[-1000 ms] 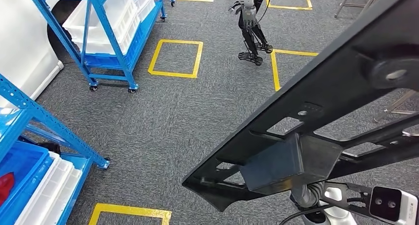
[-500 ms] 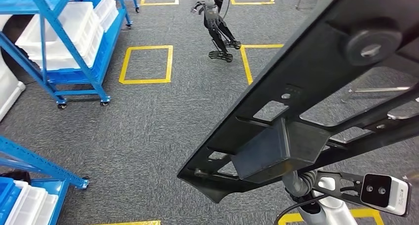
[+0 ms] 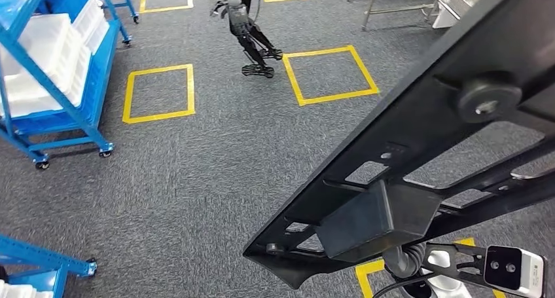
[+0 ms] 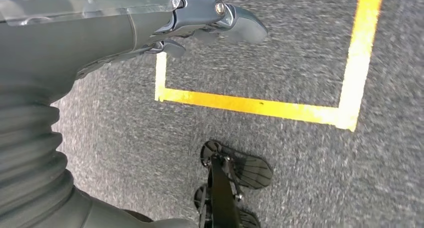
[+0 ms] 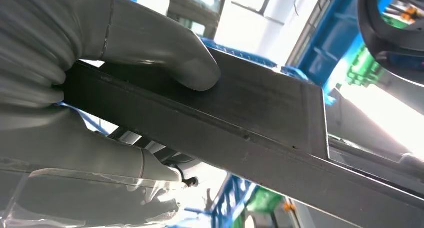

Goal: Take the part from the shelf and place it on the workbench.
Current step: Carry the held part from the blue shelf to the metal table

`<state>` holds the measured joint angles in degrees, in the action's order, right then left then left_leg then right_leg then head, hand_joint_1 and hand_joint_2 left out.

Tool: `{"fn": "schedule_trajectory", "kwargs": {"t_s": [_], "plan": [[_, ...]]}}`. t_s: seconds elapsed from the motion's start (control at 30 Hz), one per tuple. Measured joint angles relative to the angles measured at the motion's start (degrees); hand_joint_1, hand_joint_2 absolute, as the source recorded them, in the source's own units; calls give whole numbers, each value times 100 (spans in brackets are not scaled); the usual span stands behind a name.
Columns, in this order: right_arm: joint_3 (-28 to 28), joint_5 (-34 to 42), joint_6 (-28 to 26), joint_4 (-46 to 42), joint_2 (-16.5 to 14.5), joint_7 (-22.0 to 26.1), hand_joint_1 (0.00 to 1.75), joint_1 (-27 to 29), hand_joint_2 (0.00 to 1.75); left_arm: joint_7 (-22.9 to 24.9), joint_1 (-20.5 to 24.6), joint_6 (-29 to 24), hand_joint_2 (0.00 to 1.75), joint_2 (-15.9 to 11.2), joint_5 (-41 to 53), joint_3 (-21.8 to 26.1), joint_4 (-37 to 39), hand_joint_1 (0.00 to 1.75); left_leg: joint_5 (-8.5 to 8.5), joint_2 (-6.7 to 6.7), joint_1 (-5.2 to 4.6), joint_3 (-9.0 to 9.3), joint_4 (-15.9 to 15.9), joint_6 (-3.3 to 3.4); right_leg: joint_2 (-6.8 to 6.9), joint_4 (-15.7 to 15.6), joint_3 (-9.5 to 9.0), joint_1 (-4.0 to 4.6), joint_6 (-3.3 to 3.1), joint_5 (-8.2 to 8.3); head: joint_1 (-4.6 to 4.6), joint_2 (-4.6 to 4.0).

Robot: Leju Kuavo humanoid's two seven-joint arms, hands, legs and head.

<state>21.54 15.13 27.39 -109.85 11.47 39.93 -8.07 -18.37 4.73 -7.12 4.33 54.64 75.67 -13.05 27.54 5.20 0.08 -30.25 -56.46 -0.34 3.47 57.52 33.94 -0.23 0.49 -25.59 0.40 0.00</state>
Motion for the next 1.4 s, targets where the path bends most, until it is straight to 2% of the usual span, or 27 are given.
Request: {"fn": "schedule_trajectory", "kwargs": {"t_s": [0.07, 0.13, 0.17, 0.23, 0.27, 0.3, 0.33, 0.37, 0.43, 0.47, 0.5, 0.57, 0.63, 0.67, 0.73, 0.8, 0.83, 0.87, 0.93, 1.0, 1.1, 1.17, 1.23, 1.3, 1.33, 1.37, 1.4], "plan": [[-26, -6, 42, -1, 5, 1, 175, 26, 175, -31, 14, 43, 175, 0, -3, -5, 0, 0, 25, 91, -3, 37, 12, -63, -117, -6, 4, 12, -56, 6, -1, 0], [-39, -46, 77, -5, 8, 1, 175, 44, 175, -55, 39, 75, 175, -1, -4, -10, 0, 0, 142, -39, 21, 18, -118, -121, -224, -52, -24, -10, -120, 27, -2, 0], [-39, -74, 92, -7, 1, 1, 175, 47, 175, -61, 47, 83, 175, -2, -5, -11, 0, 0, 290, -177, 36, -76, -356, -144, -278, -73, -39, -23, -152, 38, -5, 0], [-33, -135, 117, -9, -23, 1, 175, 67, 175, -65, 42, 93, 175, -4, -10, -11, 0, 0, 681, -429, 56, -444, -1150, -168, -390, -78, -50, -17, -194, 40, -8, 0], [-29, -169, 152, -10, -45, 0, 175, 100, 175, -64, 34, 90, 175, -7, -15, -11, 0, 0, 817, -463, 57, -640, -1534, -175, -458, -73, -51, -8, -201, 38, -9, 0], [-28, -209, 202, -13, -75, -1, 175, 147, 175, -64, 27, 82, 175, -9, -20, -10, 0, 0, 843, -474, 57, -765, -1746, -176, -527, -67, -54, 0, -205, 35, -8, 0], [-27, -266, 268, -23, -122, -1, 175, 209, 175, -64, 23, 73, 175, -9, -27, -10, 0, 0, 746, -479, 57, -784, -1725, -169, -600, -59, -61, 5, -204, 31, -8, 0], [-25, -341, 337, -43, -184, -2, 175, 277, 175, -64, 22, 64, 175, -8, -39, -9, 0, 0, 543, -502, 58, -689, -1466, -155, -674, -49, -71, 7, -201, 24, -8, 0], [-13, -518, 429, -99, -335, -1, 175, 389, 175, -65, 22, 52, 175, -4, -62, -8, 0, 0, 106, -703, 62, -339, -638, -115, -811, -25, -81, 10, -180, 7, -9, -1], [-2, -602, 444, -123, -404, -1, 175, 423, 175, -65, 21, 50, 175, -3, -71, -7, 0, 0, -6, -808, 65, -201, -320, -98, -879, -10, -72, 10, -160, 3, -8, -1], [8, -671, 434, -139, -472, -1, 175, 450, 175, -66, 21, 49, 175, -1, -72, -5, 0, 0, -39, -880, 61, -127, -144, -79, -941, -2, -54, 4, -131, 5, -8, -1], [21, -769, 366, -163, -574, -2, 175, 503, 175, -66, 30, 64, 175, 4, -56, -7, 0, 0, -27, -837, 54, -89, -58, -30, -1055, -9, -19, -14, -54, 27, -7, 0], [26, -833, 284, -187, -638, -1, 175, 544, 175, -64, 50, 102, 175, 20, -21, -10, 1, 0, -67, -719, 62, -64, -4, 52, -919, 73, 29, -15, 3, -35, 0, 0], [29, -857, 245, -195, -660, 0, 175, 550, 175, -64, 56, 126, 175, 28, -3, -13, 2, 0, -85, -652, 66, -52, 27, 89, -765, 261, 117, -6, 25, -158, 11, 0], [35, -895, 165, -203, -696, -1, 175, 566, 175, -58, 47, 165, 175, 34, 30, -17, 2, 0, -89, -516, 48, -51, 46, 128, -474, 967, 448, -11, 59, -544, 31, 0], [38, -910, 101, -203, -715, -2, 175, 614, 175, -25, 37, 181, 175, 35, 64, -27, 2, 0, -78, -374, 33, -56, 41, 134, -410, 1616, 755, -35, 90, -781, 32, 0], [39, -908, 85, -203, -717, -2, 175, 644, 175, 1, 41, 181, 175, 35, 78, -35, 2, 0, -70, -307, 30, -54, 38, 132, -396, 1663, 769, -44, 99, -744, 32, 0], [40, -904, 78, -204, -718, -2, 175, 669, 175, 30, 47, 180, 175, 36, 91, -44, 2, 0, -60, -245, 29, -48, 34, 124, -366, 1454, 653, -49, 101, -602, 33, 0], [42, -896, 88, -208, -719, -2, 175, 691, 175, 82, 61, 173, 175, 39, 103, -60, 2, 0, -28, -133, 19, -19, 20, 91, -155, 596, 188, -28, 68, -244, 34, 0], [44, -892, 109, -214, -730, 0, 175, 687, 175, 121, 68, 163, 175, 41, 102, -67, 2, 0, 5, -42, -2, 4, 5, 37, 7, 26, -101, 21, 3, -76, 26, 0], [45, -905, 106, -220, -756, 0, 175, 686, 175, 143, 99, 166, 175, 40, 98, -76, 2, 0, 40, 70, -5, 34, 3, -48, -112, -56, -112, 37, -78, -54, 17, 0], [49, -933, 87, -238, -779, 1, 175, 696, 175, 120, 119, 202, 175, 39, 97, -88, 3, 0, 205, -94, 14, -27, -213, -101, -219, -112, -145, 2, -140, -25, 7, 0], [61, -971, 52, -276, -809, 3, 175, 735, 175, 79, 103, 246, 175, 39, 98, -96, 5, 0, 571, -363, 37, -321, -899, -134, -329, -136, -166, -10, -181, -11, -21, 0], [71, -1009, 22, -319, -828, 2, 175, 813, 175, 55, 68, 266, 175, 42, 97, -97, 7, 0, 837, -458, 48, -686, -1640, -154, -462, -124, -166, -2, -193, -12, -42, 0], [71, -1021, 20, -343, -832, 1, 175, 856, 175, 47, 57, 270, 175, 42, 96, -98, 7, 0, 821, -469, 51, -770, -1773, -157, -533, -114, -167, 0, -192, -14, -43, 0], [71, -1028, 25, -367, -836, 0, 175, 890, 175, 43, 54, 274, 175, 41, 95, -99, 7, 0, 694, -473, 55, -751, -1679, -156, -606, -100, -167, -2, -186, -19, -46, 0], [72, -1033, 31, -392, -842, -1, 175, 913, 175, 38, 56, 282, 175, 40, 93, -100, 7, 0, 481, -496, 64, -630, -1373, -153, -679, -79, -168, -6, -174, -29, -47, 0]]}}
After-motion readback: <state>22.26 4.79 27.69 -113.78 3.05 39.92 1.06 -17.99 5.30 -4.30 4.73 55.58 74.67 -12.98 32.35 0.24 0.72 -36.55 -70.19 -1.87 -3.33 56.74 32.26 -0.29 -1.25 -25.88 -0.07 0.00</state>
